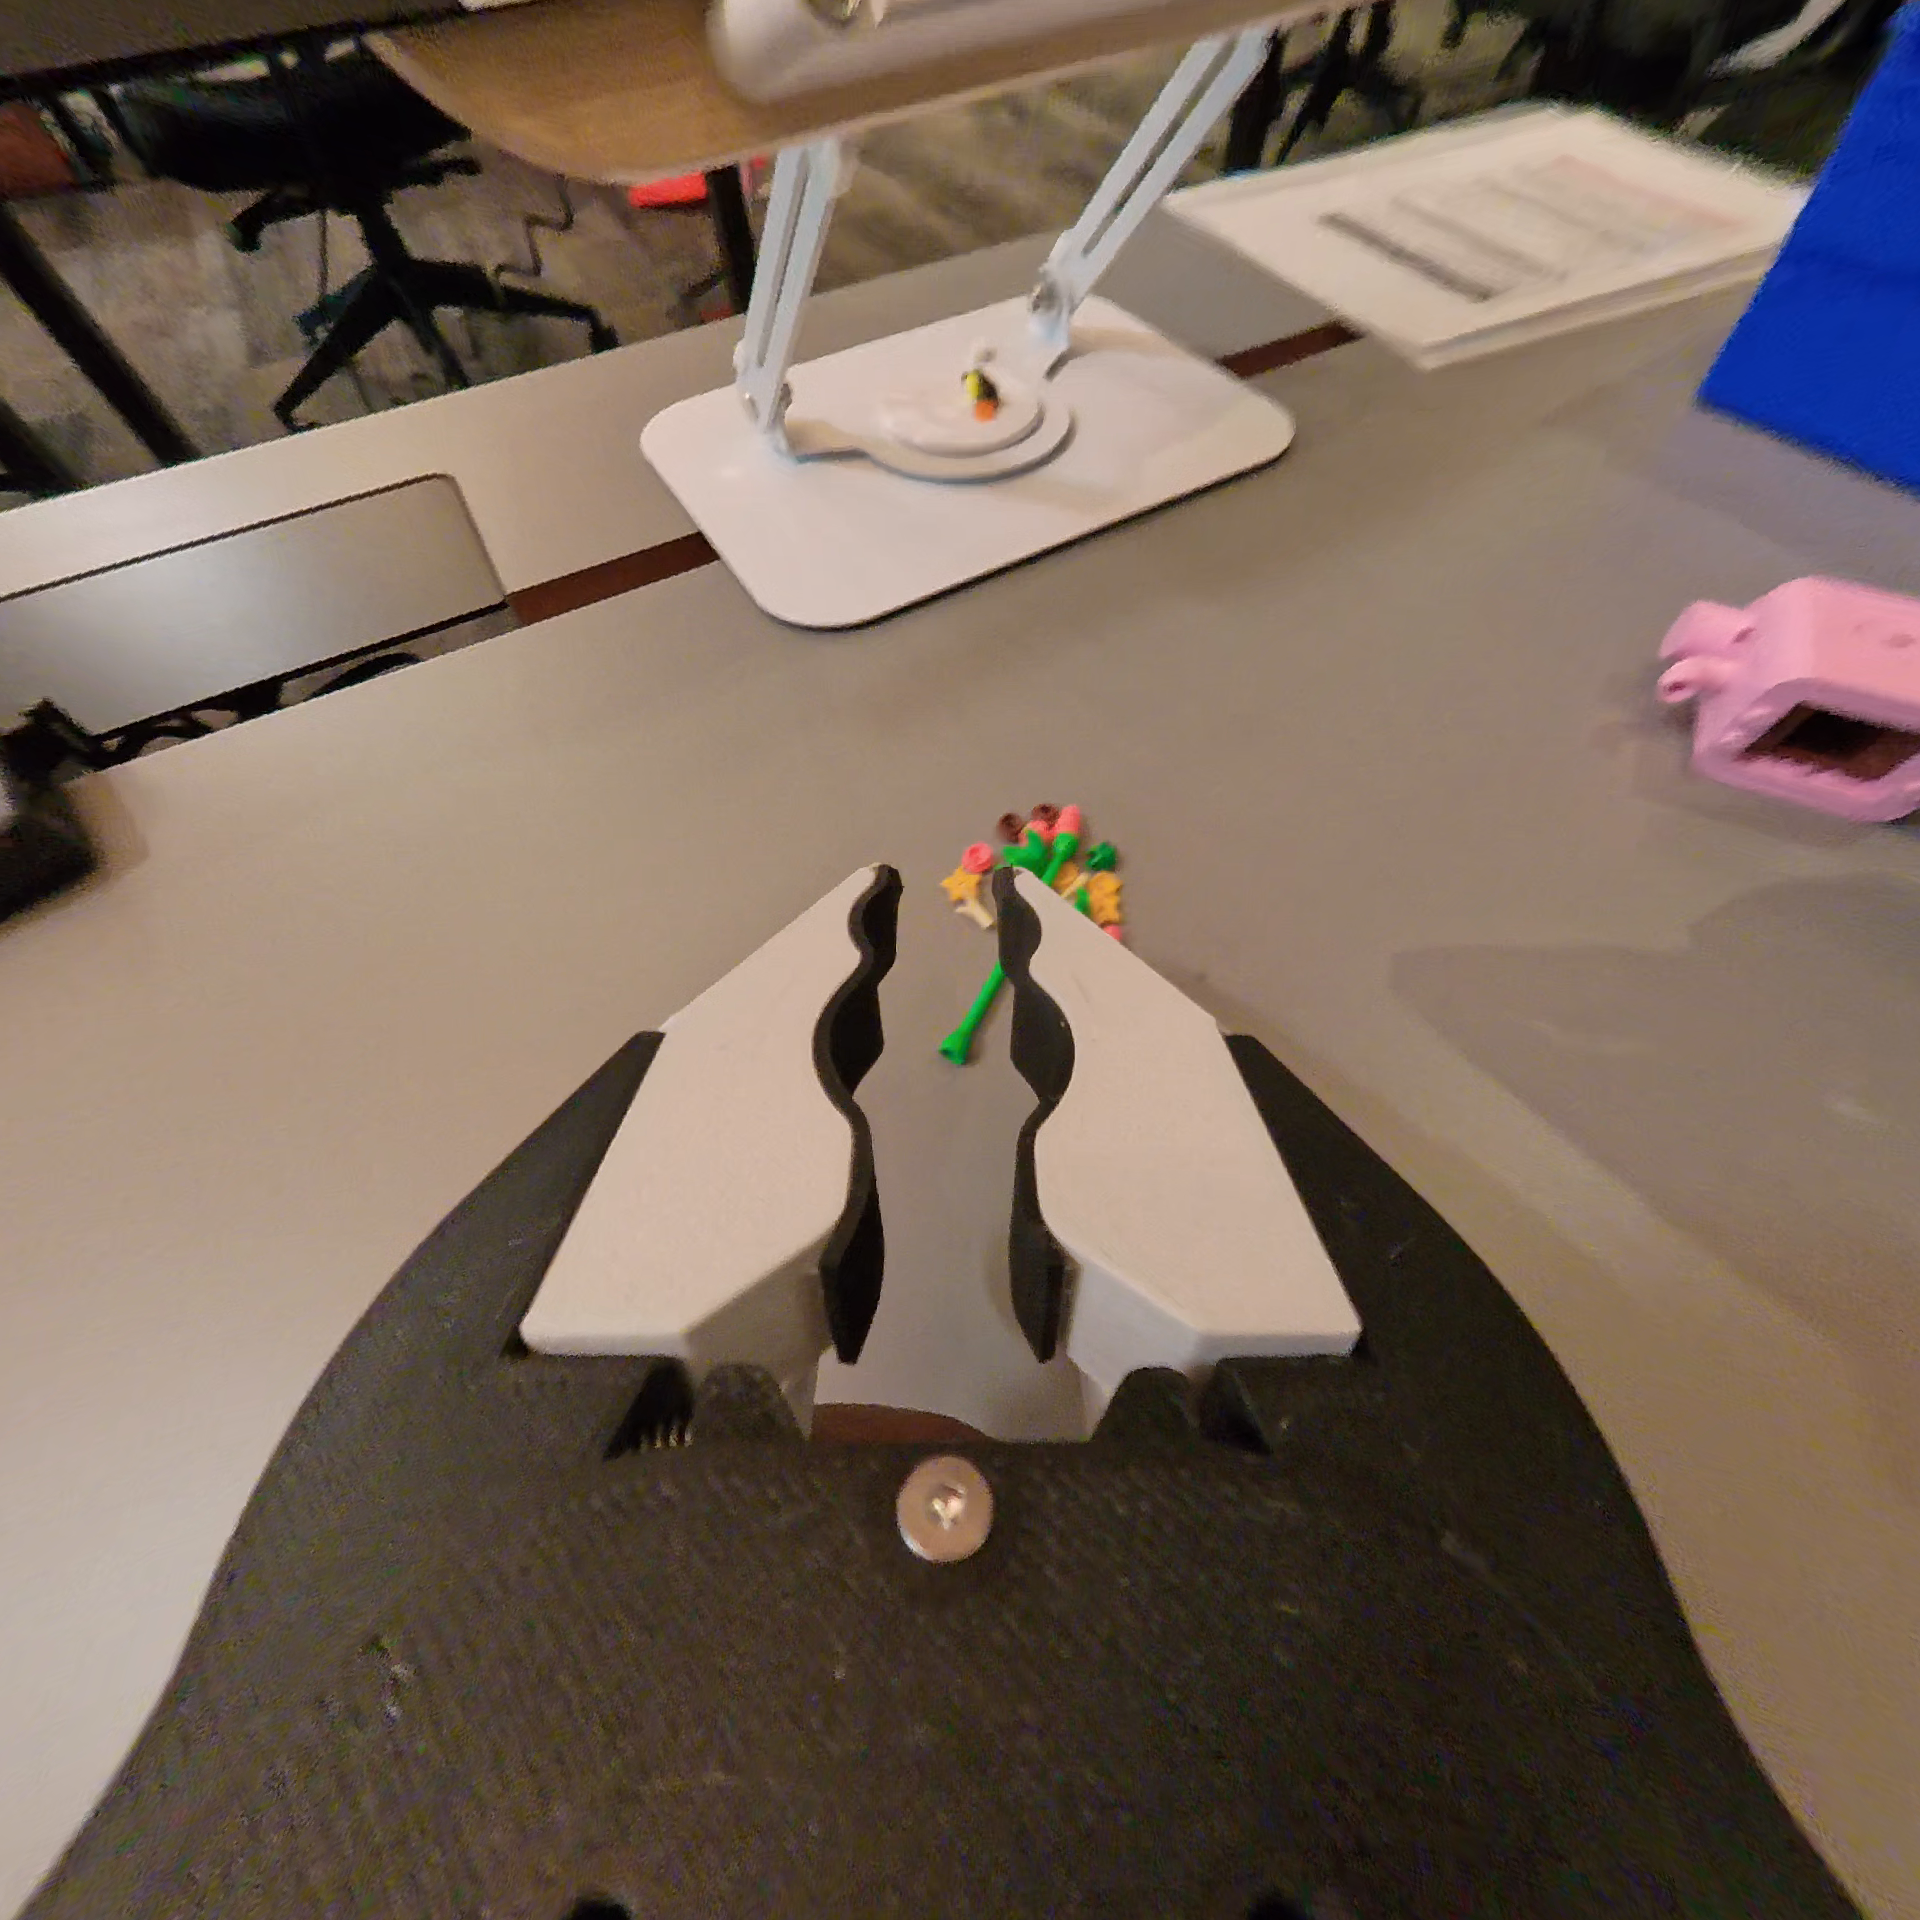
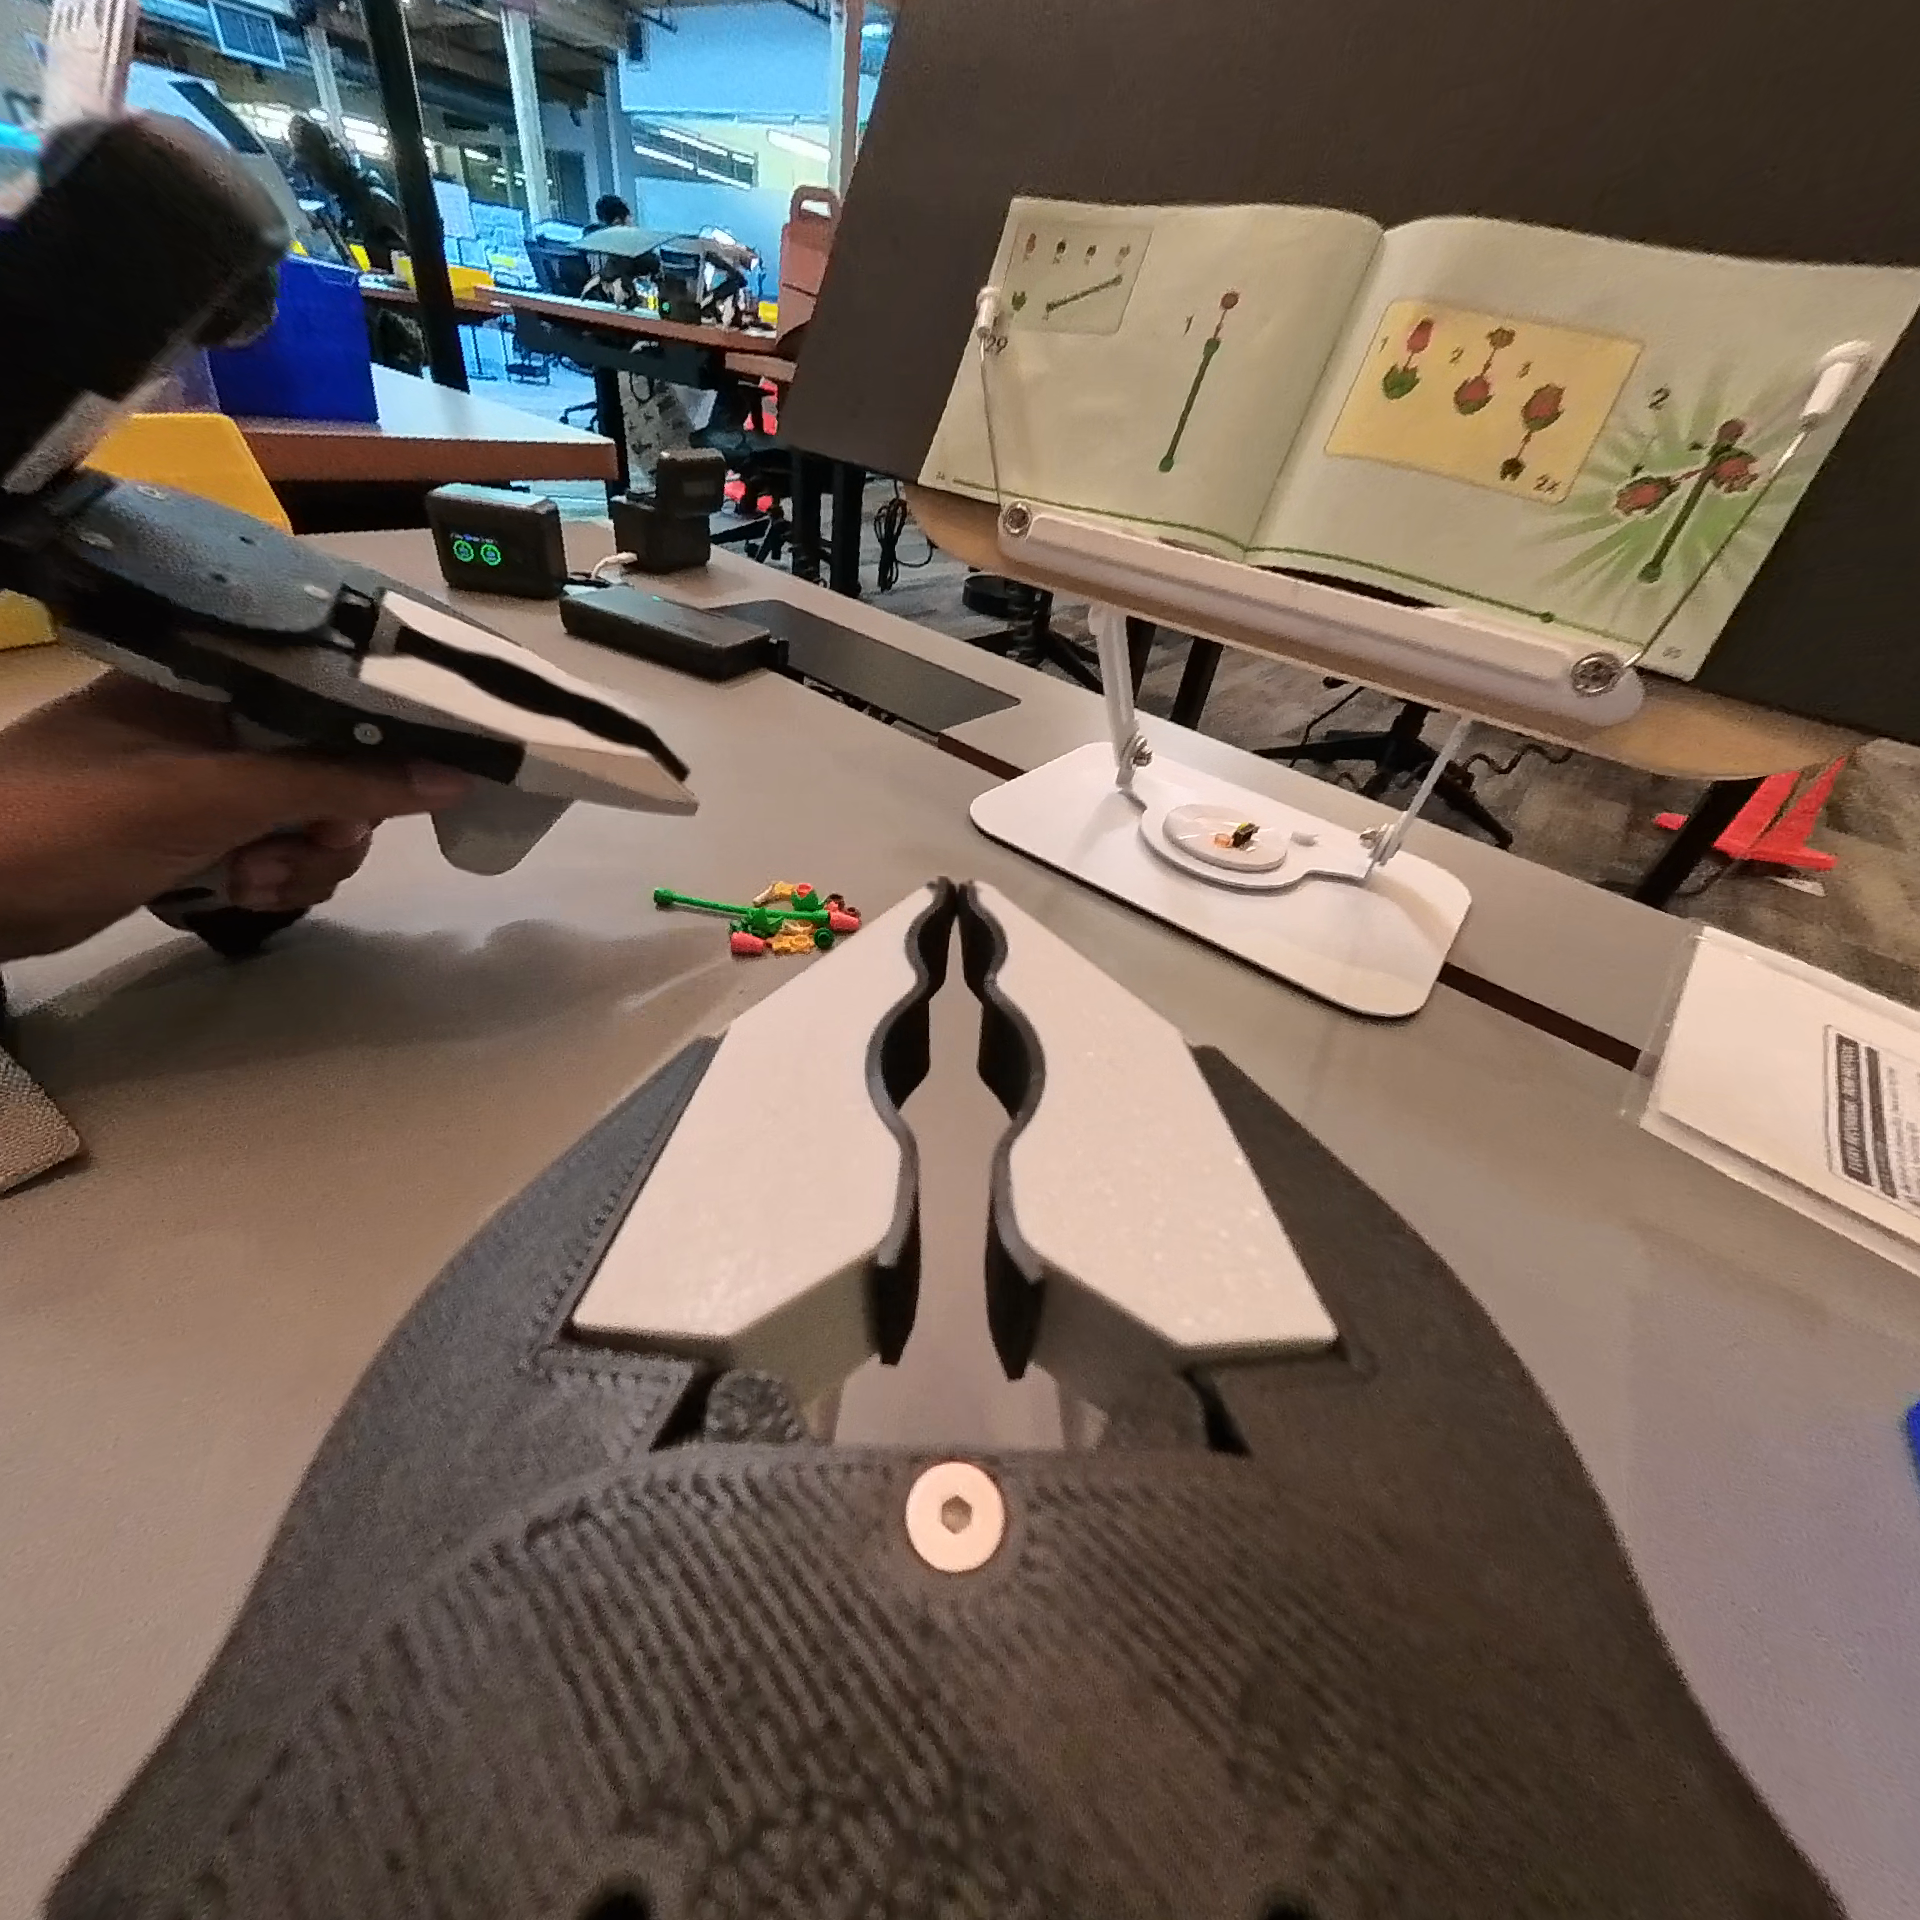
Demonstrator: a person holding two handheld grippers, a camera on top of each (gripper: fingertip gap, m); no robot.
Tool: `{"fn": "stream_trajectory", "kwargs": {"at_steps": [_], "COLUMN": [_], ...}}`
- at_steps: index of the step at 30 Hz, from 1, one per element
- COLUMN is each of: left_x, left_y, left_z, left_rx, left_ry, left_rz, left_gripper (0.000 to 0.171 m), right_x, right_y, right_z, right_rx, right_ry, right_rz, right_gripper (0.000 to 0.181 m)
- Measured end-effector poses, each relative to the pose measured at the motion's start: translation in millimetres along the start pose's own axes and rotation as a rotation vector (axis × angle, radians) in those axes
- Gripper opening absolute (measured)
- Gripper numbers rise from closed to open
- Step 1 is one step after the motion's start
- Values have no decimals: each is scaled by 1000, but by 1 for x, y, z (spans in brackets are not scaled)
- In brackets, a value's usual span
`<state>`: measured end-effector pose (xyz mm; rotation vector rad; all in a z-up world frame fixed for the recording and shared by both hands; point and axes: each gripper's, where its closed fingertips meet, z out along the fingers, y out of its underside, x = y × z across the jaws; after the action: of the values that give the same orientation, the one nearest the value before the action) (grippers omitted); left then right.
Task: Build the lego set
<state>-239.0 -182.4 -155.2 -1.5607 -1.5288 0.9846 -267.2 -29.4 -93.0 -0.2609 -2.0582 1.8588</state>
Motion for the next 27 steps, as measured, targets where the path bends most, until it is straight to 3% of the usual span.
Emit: {"fn": "stream_trajectory", "kwargs": {"at_steps": [11,14,27], "left_x": [4,2,9], "left_y": [39,44,46], "left_z": [12,14,12], "left_rx": [-256,-294,-297], "left_ry": [21,10,71], "left_rz": [86,90,75], "left_gripper": [21,10,2], "right_x": [-6,-7,-6], "right_y": [-4,-4,-7], "right_z": [0,1,0], "right_rx": [17,16,41], "right_ry": [-13,-14,3], "right_rz": [-2,-10,-37], "right_gripper": [0,0,0]}}
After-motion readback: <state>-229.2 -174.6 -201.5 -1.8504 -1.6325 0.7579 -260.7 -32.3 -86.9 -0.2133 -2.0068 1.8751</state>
